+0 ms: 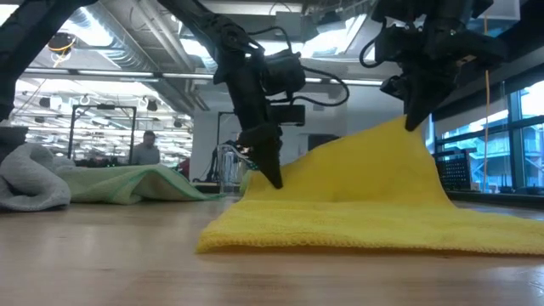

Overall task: Fold microfiber towels
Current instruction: Fold the yellow microfiber cloth

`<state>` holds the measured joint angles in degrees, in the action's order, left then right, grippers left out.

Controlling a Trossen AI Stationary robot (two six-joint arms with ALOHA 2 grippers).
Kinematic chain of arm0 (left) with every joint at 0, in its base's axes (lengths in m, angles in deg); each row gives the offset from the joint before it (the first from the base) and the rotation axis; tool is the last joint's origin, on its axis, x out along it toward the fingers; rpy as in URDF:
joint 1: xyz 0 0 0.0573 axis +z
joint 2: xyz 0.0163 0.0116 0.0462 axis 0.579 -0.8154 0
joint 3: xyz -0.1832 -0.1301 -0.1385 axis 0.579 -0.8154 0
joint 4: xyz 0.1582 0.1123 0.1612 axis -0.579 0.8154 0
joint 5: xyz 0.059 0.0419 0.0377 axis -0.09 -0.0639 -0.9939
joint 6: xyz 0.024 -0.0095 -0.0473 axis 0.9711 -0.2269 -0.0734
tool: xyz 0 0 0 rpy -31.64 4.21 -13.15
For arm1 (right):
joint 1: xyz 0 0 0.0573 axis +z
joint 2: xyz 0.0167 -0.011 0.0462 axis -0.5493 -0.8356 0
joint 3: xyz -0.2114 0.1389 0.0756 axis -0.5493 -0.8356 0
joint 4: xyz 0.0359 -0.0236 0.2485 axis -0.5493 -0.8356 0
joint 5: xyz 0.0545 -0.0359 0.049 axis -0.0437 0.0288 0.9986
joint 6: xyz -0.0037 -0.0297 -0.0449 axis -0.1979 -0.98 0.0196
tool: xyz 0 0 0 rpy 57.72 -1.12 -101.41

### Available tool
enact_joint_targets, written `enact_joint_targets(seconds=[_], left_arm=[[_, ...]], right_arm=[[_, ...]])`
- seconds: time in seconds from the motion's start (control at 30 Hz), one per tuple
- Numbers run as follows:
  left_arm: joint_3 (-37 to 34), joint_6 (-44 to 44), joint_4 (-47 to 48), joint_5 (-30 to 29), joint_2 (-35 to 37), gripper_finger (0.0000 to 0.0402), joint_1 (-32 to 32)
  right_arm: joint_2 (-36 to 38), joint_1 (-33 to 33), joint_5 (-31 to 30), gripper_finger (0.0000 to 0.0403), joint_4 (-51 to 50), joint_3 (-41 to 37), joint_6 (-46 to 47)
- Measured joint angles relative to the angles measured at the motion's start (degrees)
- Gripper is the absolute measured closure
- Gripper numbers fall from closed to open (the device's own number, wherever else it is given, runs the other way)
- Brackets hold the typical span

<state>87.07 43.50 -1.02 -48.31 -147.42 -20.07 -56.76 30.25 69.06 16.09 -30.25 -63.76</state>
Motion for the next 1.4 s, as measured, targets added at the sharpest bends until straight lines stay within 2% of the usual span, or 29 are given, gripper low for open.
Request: enact_joint_targets(seconds=[0.17,0.57,0.7,0.8,0.93,1.03,1.13,1.27,1.4], left_arm=[[0.0,0.0,4.2,0.0,0.7,0.0191,0.6],[0.0,-0.1,5.2,0.0,0.8,0.0201,1.2],[0.0,-0.1,5.8,-2.8,0.8,0.0212,1.2],[0.0,-0.1,6.8,-5.8,0.8,0.0236,1.2],[0.0,-0.9,7.3,-6.1,0.8,0.03,1.2],[0.0,-1.0,7.2,-0.9,0.8,0.0355,1.2],[0.0,-1.2,6.3,1.0,0.8,0.0388,1.1],[0.0,-1.2,6.4,1.1,0.8,0.0395,1.2],[0.0,-1.0,6.3,0.5,0.8,0.0375,1.6]], right_arm=[[0.0,0.0,0.0,0.0393,-0.8,0.0,0.0],[0.0,0.0,0.1,0.0393,-0.8,0.0,0.0],[0.0,0.0,0.1,0.0393,-0.8,0.0,0.0],[0.0,0.0,0.1,0.0393,-0.8,0.0,0.0],[0.0,0.0,0.1,0.0393,-0.8,0.0,-0.1],[0.0,0.0,0.1,0.0393,-0.8,0.0,-0.2],[0.0,0.0,0.1,0.0393,-0.8,0.0,-0.2],[0.0,0.0,0.1,0.0393,-0.8,0.0,-0.2],[0.0,0.0,0.1,0.0393,-0.8,0.0,-0.2]])
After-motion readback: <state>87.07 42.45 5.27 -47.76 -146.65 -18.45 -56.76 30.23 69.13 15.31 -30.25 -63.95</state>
